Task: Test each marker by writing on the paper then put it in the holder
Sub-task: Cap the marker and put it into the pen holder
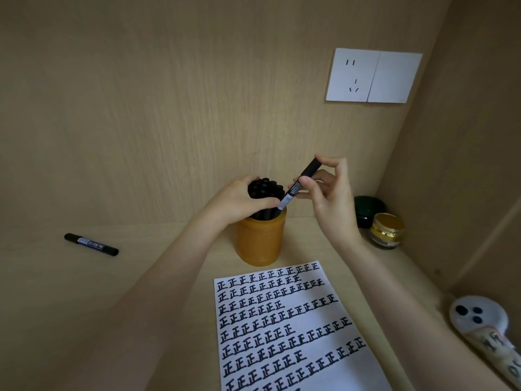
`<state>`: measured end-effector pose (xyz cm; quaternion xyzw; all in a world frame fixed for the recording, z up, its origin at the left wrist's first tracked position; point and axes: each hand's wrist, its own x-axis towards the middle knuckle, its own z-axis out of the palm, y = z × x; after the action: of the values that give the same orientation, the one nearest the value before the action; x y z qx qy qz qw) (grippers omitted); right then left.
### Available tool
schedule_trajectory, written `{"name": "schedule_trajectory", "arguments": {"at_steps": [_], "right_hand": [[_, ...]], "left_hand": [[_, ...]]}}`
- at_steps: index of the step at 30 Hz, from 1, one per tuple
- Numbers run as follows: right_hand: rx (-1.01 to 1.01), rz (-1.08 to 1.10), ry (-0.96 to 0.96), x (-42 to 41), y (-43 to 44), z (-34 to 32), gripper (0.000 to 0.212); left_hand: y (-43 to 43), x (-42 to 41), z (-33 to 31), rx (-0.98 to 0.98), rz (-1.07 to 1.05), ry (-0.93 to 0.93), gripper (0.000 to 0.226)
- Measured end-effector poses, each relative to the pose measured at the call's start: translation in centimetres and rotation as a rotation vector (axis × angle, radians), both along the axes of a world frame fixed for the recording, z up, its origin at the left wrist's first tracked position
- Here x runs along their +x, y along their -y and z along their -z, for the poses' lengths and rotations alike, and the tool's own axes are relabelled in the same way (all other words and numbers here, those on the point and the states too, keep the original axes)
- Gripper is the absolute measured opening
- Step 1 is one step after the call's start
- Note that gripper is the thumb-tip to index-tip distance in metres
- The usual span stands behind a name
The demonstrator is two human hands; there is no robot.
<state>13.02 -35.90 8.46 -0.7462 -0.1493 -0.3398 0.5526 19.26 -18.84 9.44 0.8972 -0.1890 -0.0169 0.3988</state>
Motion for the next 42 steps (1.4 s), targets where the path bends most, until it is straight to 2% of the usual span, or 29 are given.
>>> {"name": "schedule_trajectory", "arguments": {"at_steps": [3, 6, 9, 12, 18, 22, 25, 28, 32, 34, 37, 42], "right_hand": [[-0.012, 0.046, 0.037, 0.1, 0.1, -0.1, 0.029], [-0.027, 0.032, 0.019, 0.2, 0.0, 0.0, 0.029], [-0.017, -0.001, 0.007, 0.3, 0.0, 0.1, 0.029], [0.015, -0.028, 0.006, 0.2, 0.1, -0.1, 0.030], [-0.080, -0.039, -0.031, 1.0, -0.2, -0.5, 0.029], [-0.166, -0.072, -0.033, 1.2, -0.6, -0.8, 0.029], [-0.165, -0.072, -0.048, 1.3, -0.7, -1.0, 0.029], [-0.250, -0.073, -0.059, 1.6, -0.6, -1.6, 0.027], [-0.140, -0.032, -0.015, 1.7, 0.0, -1.6, 0.028], [-0.149, -0.015, -0.019, 1.7, 0.1, -1.2, 0.028], [-0.137, -0.020, -0.021, 1.7, -0.1, -0.6, 0.028], [-0.117, -0.045, -0.022, 1.8, -0.3, -0.5, 0.029]], "left_hand": [[-0.1, 0.0, 0.3, -0.006, 0.011, -0.012, 0.093], [0.0, -0.1, 0.8, 0.054, -0.064, 0.073, 0.099], [0.0, -0.5, 1.4, 0.073, -0.109, 0.144, 0.091], [0.0, -0.9, 1.6, 0.011, -0.081, 0.130, 0.087], [-0.6, -1.4, 1.9, -0.059, -0.059, 0.115, 0.080], [-0.6, -1.8, 2.3, -0.071, -0.038, 0.188, 0.069], [-0.6, -1.8, 2.6, -0.061, -0.030, 0.200, 0.073], [-0.7, -1.9, 2.7, -0.139, -0.044, 0.215, 0.082], [-0.8, -2.4, 2.7, -0.057, -0.065, 0.386, 0.049], [-1.0, -2.5, 2.7, -0.019, -0.028, 0.426, 0.038], [-1.1, -2.7, 2.8, 0.047, 0.023, 0.484, 0.033], [-1.4, -2.9, 2.8, 0.054, 0.031, 0.413, 0.030]]}}
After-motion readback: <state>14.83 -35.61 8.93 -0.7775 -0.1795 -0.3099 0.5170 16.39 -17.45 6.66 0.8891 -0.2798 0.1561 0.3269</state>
